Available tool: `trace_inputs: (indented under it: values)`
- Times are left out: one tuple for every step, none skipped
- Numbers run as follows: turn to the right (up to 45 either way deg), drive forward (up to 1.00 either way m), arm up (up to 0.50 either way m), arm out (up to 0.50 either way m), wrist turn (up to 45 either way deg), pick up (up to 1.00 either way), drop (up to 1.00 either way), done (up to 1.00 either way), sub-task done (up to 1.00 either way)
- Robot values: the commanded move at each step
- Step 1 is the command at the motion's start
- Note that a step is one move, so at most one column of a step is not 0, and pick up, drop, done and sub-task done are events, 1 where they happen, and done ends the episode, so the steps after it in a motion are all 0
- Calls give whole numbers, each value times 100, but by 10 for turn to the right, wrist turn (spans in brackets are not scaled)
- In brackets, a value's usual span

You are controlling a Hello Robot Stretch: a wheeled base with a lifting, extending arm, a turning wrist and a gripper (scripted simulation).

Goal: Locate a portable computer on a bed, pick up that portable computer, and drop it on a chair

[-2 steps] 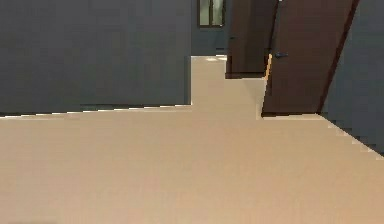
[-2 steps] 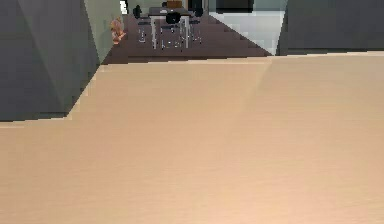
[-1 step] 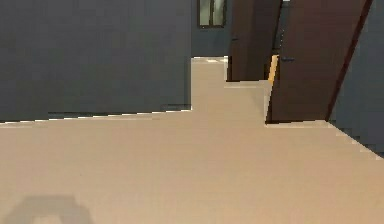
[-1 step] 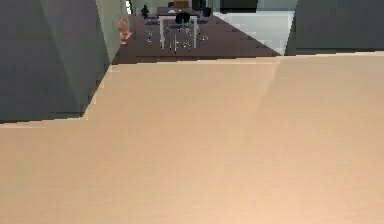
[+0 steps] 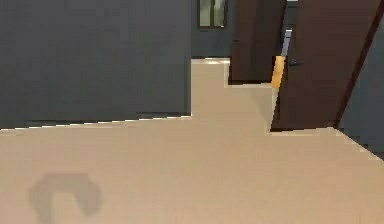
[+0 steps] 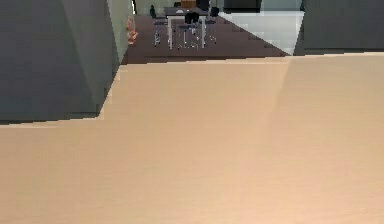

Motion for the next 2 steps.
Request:
trace_inputs:
  values:
    - [90,0,0,0,0,0,0,0,0]
    - [0,100,0,0,0,0,0,0,0]
